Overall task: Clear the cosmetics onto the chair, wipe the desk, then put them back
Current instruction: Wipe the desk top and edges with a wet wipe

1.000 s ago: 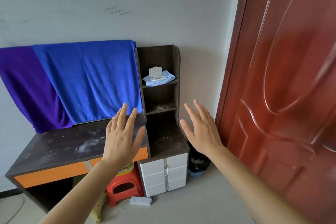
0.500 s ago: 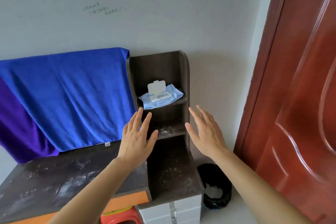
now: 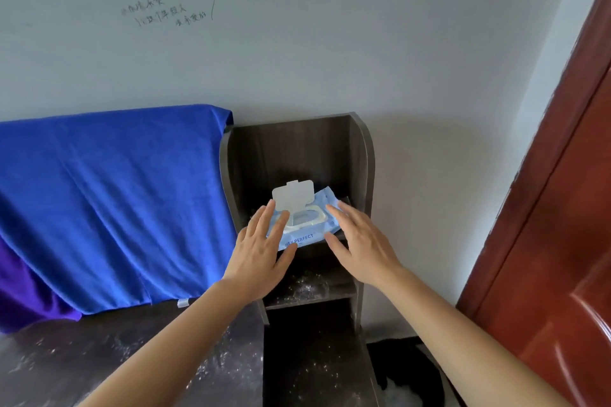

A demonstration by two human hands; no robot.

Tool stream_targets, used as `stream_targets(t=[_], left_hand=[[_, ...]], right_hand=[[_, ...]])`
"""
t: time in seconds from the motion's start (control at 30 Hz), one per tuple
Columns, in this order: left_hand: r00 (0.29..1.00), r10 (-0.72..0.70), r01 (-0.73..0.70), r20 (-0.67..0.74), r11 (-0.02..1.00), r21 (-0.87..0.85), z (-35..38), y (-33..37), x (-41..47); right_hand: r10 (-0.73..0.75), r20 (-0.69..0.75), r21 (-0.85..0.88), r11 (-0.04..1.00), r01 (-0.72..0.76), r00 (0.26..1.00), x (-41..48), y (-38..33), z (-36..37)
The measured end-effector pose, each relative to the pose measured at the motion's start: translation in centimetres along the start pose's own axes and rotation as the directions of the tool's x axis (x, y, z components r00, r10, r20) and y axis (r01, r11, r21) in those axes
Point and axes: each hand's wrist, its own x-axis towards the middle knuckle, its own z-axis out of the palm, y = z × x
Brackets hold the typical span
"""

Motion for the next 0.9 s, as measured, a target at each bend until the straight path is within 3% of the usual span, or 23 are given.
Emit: stream_targets(t=[0.33, 0.47, 0.57, 0.73, 0.9], left_hand=[[0.971, 0.153, -0.157, 0.181, 0.988, 0.008, 6.3, -2.5, 6.6], [0.997, 0.025, -0.016, 0.076, 0.994, -0.11, 6.9, -3.6, 5.4], [0.999, -0.005, 0.001, -0.038, 0.994, -0.107, 7.6, -3.9, 4.2], [0.989, -0.137, 0.135, -0.056, 0.99, -0.047, 8.7, -3.0, 3.5], [0.987, -0.15, 0.151, -0.062, 0.989, 0.004, 9.8, -2.9, 3.6]], right_hand=[[0.062, 0.062, -0.025, 0.998, -0.06, 0.996, 4.2, 2.4, 3.0], [-0.031, 0.077, -0.019, 0.999, 0.033, 0.997, 6.9, 2.0, 4.2], [-0.113, 0.136, 0.023, 0.994, 0.111, 0.984, 9.1, 1.8, 5.4], [-0.217, 0.134, 0.033, 0.976, 0.215, 0.967, 9.3, 2.9, 7.1], [-0.246, 0.081, 0.048, 0.969, 0.243, 0.966, 9.0, 4.2, 7.7]])
